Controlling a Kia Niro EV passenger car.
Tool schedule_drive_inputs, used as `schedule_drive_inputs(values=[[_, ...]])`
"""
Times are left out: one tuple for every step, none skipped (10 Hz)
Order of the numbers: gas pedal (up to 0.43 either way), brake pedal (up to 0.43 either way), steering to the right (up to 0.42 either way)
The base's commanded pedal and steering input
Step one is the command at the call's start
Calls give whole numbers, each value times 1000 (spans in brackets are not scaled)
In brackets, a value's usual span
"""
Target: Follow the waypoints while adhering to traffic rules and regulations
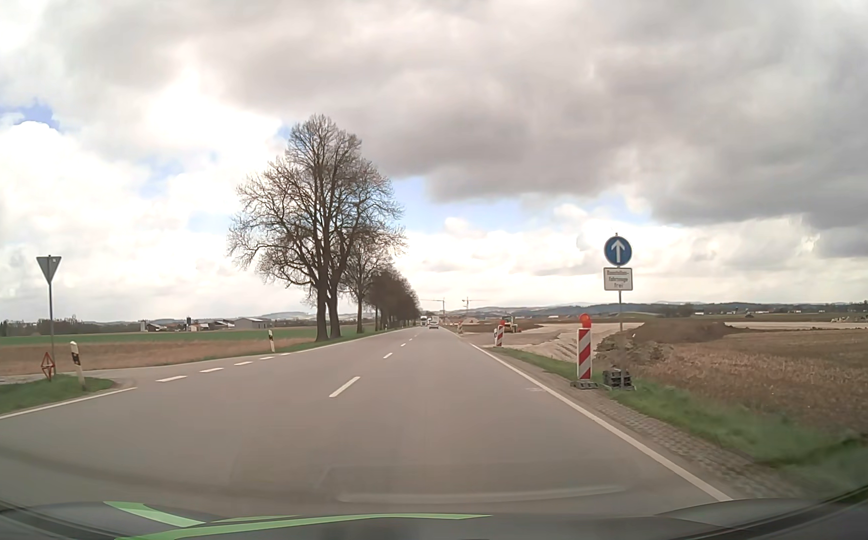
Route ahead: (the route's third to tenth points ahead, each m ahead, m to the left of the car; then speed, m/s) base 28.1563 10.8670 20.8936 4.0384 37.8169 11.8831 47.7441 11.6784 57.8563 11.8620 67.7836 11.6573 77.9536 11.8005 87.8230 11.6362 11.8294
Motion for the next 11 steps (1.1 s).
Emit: schedule_drive_inputs(values=[[98, 0, -1], [98, 0, -1], [98, 0, -1], [98, 0, -1], [98, 0, -1], [98, 0, -1], [98, 0, -1], [98, 0, -1], [98, 0, -1], [98, 0, -1], [98, 0, -1]])
